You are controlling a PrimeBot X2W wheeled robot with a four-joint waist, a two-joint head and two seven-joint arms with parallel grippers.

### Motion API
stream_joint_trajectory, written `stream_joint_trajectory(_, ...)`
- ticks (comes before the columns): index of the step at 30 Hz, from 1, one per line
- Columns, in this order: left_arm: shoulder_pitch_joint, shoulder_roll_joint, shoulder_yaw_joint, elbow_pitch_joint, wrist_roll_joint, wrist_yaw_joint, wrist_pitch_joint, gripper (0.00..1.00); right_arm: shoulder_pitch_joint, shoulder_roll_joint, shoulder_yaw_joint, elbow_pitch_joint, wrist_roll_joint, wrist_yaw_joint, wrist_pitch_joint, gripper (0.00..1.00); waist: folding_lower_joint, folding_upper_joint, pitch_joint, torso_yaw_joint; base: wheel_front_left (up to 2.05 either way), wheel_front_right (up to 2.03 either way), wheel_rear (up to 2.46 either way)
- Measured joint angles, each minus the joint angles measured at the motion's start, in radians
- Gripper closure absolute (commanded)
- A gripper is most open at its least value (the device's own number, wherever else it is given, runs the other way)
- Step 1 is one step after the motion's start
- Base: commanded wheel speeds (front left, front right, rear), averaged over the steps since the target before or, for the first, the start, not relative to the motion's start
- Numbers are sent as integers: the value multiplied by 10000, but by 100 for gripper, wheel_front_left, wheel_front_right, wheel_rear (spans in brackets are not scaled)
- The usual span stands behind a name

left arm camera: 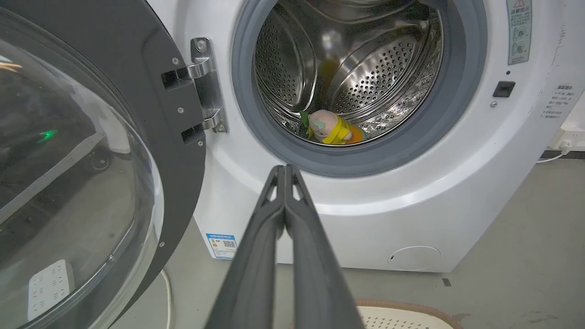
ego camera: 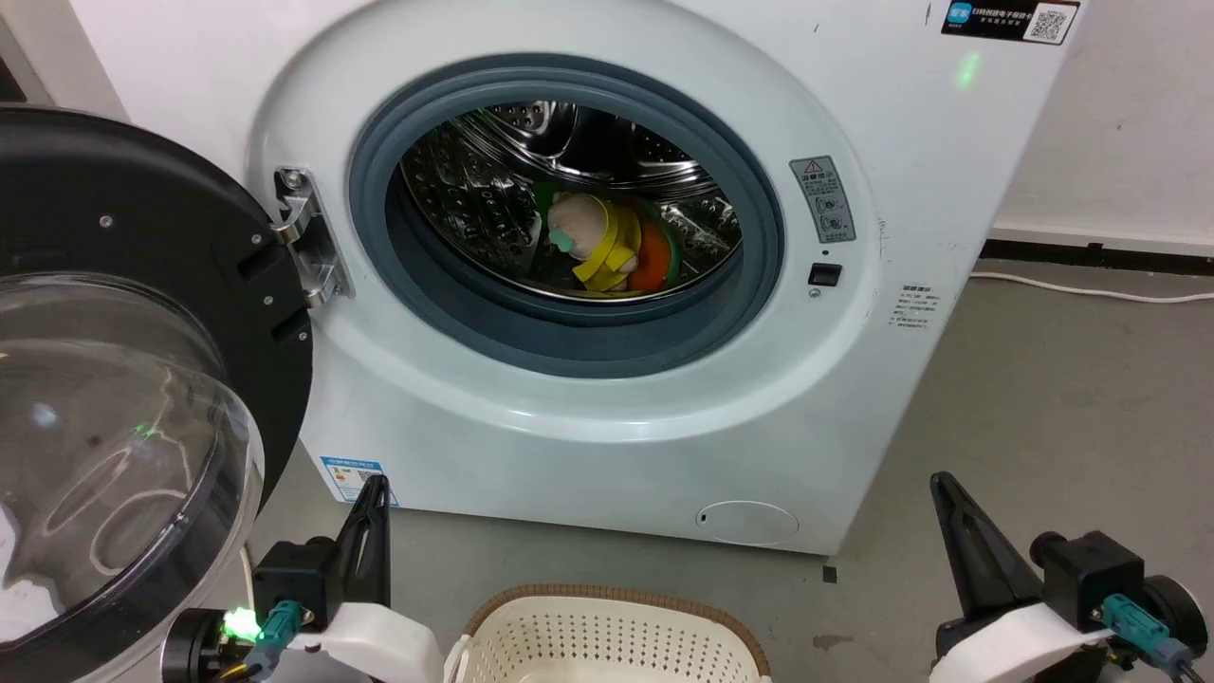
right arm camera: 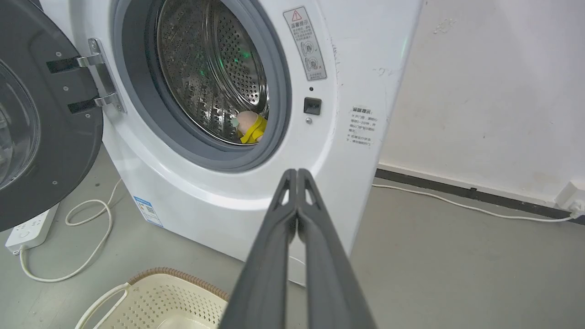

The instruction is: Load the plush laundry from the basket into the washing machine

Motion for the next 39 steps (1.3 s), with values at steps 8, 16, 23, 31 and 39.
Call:
stream_joint_trajectory(8,-1,-48,105,-73,138,-79,167,100,-41,0,4,6,-92,0,163,100,0,0,1,-3,0,0,0)
stream_joint_trajectory(16,-2,-107,267,-155,255,-107,314,100,-50,0,13,12,-180,0,311,100,0,0,2,-5,0,0,0)
stream_joint_trajectory(23,-2,-215,382,-226,401,-190,447,100,-168,0,17,23,-199,0,476,100,-1,0,3,-7,0,0,0)
stream_joint_trajectory(31,-3,-280,493,-297,564,-207,610,100,-186,0,25,35,-272,0,604,100,0,0,4,-10,0,0,0)
stream_joint_trajectory(39,-3,-291,518,-305,564,-207,610,100,-186,0,25,36,-272,0,604,100,-1,0,4,-10,0,0,0)
